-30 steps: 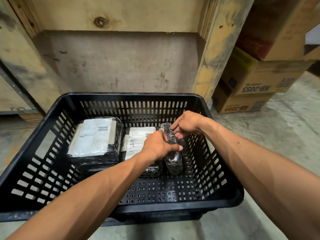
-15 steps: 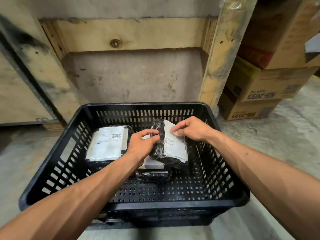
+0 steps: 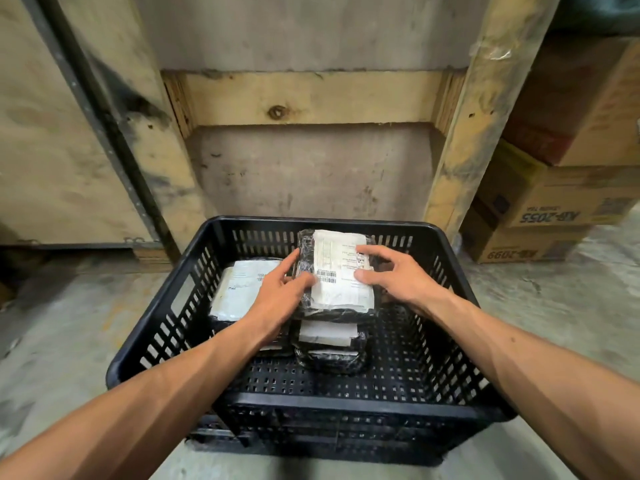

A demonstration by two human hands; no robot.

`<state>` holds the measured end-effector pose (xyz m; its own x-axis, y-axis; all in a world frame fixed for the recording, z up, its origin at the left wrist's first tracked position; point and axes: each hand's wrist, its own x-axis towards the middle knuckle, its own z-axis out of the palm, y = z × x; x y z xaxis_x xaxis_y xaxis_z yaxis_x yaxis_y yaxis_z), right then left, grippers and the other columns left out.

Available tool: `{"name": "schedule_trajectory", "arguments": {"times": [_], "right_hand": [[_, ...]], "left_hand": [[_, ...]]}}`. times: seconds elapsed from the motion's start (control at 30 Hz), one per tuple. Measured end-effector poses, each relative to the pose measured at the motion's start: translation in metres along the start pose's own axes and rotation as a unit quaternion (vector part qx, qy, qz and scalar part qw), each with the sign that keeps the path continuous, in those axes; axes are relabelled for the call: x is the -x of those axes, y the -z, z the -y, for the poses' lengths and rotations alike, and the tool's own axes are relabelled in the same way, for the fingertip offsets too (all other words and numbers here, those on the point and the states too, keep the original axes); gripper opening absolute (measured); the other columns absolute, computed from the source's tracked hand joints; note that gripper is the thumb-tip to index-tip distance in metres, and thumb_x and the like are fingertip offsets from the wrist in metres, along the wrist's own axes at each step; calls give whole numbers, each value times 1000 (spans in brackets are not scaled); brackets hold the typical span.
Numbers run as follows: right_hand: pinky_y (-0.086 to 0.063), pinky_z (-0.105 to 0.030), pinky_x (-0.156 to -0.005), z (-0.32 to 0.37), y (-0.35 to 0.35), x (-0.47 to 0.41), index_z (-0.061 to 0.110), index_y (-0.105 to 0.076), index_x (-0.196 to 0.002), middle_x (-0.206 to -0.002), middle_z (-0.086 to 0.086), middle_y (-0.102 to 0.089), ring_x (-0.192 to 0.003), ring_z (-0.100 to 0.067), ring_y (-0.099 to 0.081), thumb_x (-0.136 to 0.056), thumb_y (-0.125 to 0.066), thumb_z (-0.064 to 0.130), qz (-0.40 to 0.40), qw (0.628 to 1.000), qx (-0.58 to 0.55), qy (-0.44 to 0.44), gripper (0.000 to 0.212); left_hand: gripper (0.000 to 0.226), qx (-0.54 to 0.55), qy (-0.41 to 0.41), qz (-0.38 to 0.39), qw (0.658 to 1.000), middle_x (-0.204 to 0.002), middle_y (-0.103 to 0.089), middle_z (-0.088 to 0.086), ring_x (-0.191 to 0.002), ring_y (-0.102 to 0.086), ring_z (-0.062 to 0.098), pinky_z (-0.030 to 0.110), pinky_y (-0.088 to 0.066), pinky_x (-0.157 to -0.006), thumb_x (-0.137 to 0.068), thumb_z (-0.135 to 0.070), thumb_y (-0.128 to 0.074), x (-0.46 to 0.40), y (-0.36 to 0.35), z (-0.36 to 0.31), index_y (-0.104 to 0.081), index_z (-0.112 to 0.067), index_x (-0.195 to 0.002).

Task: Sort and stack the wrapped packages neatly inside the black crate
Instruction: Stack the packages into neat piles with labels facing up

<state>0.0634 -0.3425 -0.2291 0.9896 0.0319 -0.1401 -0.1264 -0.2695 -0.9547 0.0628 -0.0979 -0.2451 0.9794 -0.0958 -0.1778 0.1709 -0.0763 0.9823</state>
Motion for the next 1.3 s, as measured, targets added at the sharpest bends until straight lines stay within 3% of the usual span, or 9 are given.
{"name": "schedule_trajectory", "arguments": {"times": [0.1,0.2,0.43,0.6,0.73,0.8,0.9,1.07,1.3], "right_hand": [[-60,-52,-88,0,2,3,48,-68,-122,-128,4,-65,-103,-25,-72,-82,-86,31,29,999,20,-2,47],[-48,-46,-108,1,8,5,51,-64,-125,-140,6,-59,-125,-21,-59,-82,-84,38,40,991,119,37,48],[-17,-39,-118,18,3,11,62,-64,-124,-168,19,-7,-150,-11,-14,-76,-84,49,49,968,181,164,54],[-32,-49,-120,29,-12,11,42,-81,-105,-160,16,-32,-145,-12,-32,-70,-92,30,108,979,121,123,38],[-37,-43,-116,24,-14,13,40,-84,-93,-134,14,-52,-127,-1,-47,-67,-94,29,96,986,96,102,30],[-39,-39,-115,20,-15,13,39,-84,-92,-130,13,-56,-122,4,-49,-66,-94,26,61,991,59,101,30],[-52,-43,-105,19,-15,14,33,-85,-93,-124,8,-67,-115,-9,-63,-60,-95,27,-3,995,-40,95,35],[-62,-40,-86,16,-12,14,29,-81,-109,-113,7,-78,-104,-21,-75,-68,-93,18,-27,986,-138,93,44],[-38,-27,-103,28,2,21,71,-36,-141,-147,13,-40,-129,-5,-44,-78,-79,62,54,977,133,158,77]], "left_hand": [[63,70,-12,17,997,-101,-80,3,-94,-77,16,18,-59,-72,-86,-15,-78,-2,1,-6,-55,-36,-140],[47,62,-31,9,998,-101,-80,1,-91,-77,16,22,-61,-73,-86,0,-75,-8,10,-22,-72,-29,-122],[30,-90,-78,86,989,-91,-80,8,-80,-74,15,25,-59,-72,-71,-7,-88,-19,42,-48,-82,-24,-95],[20,-92,-106,167,976,-79,-76,9,-79,-71,17,26,-58,-70,-66,-4,-88,-18,41,-46,-74,-17,-72],[47,-96,-106,121,982,-109,-75,6,-105,-71,28,35,-59,-87,-58,-11,-97,-17,38,-47,-76,-26,-97],[89,-99,-105,72,987,-120,-68,0,-110,-67,21,30,-54,-87,-55,-25,-99,-17,36,-48,-60,-44,-132],[124,-79,-79,63,992,-137,-56,1,-122,-58,16,23,-54,-89,-49,-41,-99,-14,35,-42,-29,-53,-151],[104,-4,-104,86,991,-130,-68,-7,-116,-66,12,14,-56,-82,-63,-22,-96,-6,28,-25,-42,-54,-145],[70,53,-111,112,986,-121,-74,-7,-111,-70,12,20,-56,-85,-59,-11,-94,-20,39,-46,-74,-36,-121]]}}
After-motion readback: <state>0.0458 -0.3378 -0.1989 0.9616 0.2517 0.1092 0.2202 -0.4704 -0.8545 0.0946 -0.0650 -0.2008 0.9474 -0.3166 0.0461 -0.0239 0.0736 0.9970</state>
